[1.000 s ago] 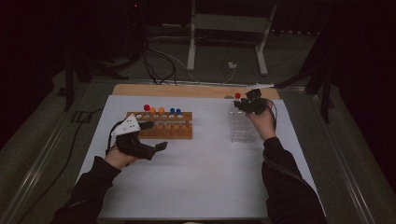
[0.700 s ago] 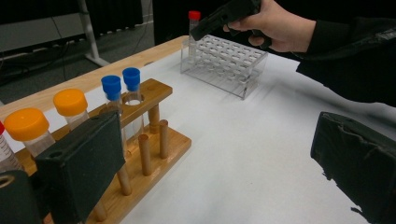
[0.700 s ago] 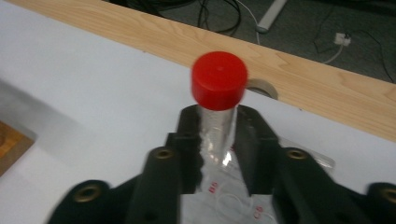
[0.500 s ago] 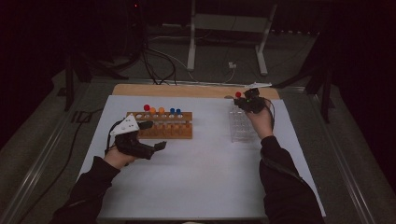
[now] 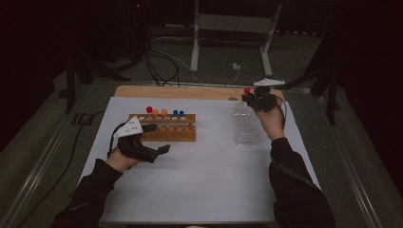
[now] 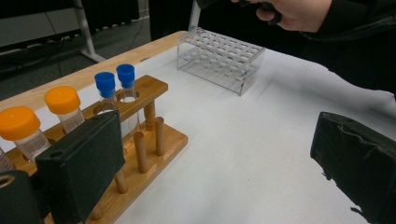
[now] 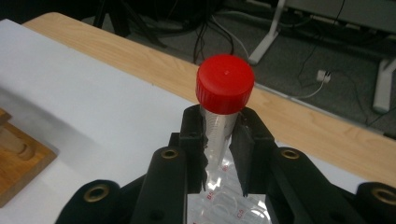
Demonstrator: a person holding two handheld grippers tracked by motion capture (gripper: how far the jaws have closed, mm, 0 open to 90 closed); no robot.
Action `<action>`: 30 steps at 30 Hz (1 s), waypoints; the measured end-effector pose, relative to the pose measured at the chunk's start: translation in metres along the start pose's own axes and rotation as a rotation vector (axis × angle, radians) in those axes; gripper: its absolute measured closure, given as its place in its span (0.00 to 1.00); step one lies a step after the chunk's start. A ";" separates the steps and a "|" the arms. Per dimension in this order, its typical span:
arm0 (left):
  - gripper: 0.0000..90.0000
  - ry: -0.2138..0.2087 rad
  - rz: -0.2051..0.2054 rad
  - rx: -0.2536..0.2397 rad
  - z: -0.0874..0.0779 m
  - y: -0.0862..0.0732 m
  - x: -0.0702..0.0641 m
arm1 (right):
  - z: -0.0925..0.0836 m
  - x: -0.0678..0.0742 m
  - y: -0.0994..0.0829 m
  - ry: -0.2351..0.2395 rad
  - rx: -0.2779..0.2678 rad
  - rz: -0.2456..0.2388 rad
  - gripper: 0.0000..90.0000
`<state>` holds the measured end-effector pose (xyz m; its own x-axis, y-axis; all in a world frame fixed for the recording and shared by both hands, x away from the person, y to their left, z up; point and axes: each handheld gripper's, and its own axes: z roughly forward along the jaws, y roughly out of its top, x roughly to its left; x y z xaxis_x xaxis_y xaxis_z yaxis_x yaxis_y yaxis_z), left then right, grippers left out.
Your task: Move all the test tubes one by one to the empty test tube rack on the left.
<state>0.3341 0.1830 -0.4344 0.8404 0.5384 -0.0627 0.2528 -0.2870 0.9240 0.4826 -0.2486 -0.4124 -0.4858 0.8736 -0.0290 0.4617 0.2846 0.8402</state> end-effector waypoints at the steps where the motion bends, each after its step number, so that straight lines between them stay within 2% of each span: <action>1: 0.04 0.000 0.000 0.003 0.000 0.000 0.000 | -0.003 0.001 0.001 -0.003 -0.006 -0.008 0.83; 6: 0.04 -0.004 -0.008 0.002 0.000 0.002 -0.001 | -0.019 0.008 0.006 -0.007 -0.039 -0.038 0.83; 8: 0.04 -0.010 -0.012 -0.001 0.000 0.004 -0.002 | -0.026 0.012 0.007 0.015 -0.056 -0.035 0.83; 18: 0.04 -0.030 -0.001 0.007 0.003 0.012 -0.007 | -0.047 0.044 -0.006 0.104 -0.075 -0.091 0.83; 30: 0.05 -0.060 -0.021 0.013 0.010 0.018 -0.013 | -0.064 0.084 -0.032 0.211 -0.060 -0.132 0.83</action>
<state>0.3326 0.1630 -0.4203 0.8621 0.4958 -0.1046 0.2762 -0.2867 0.9173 0.3796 -0.2100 -0.4067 -0.6859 0.7270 -0.0323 0.3421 0.3612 0.8675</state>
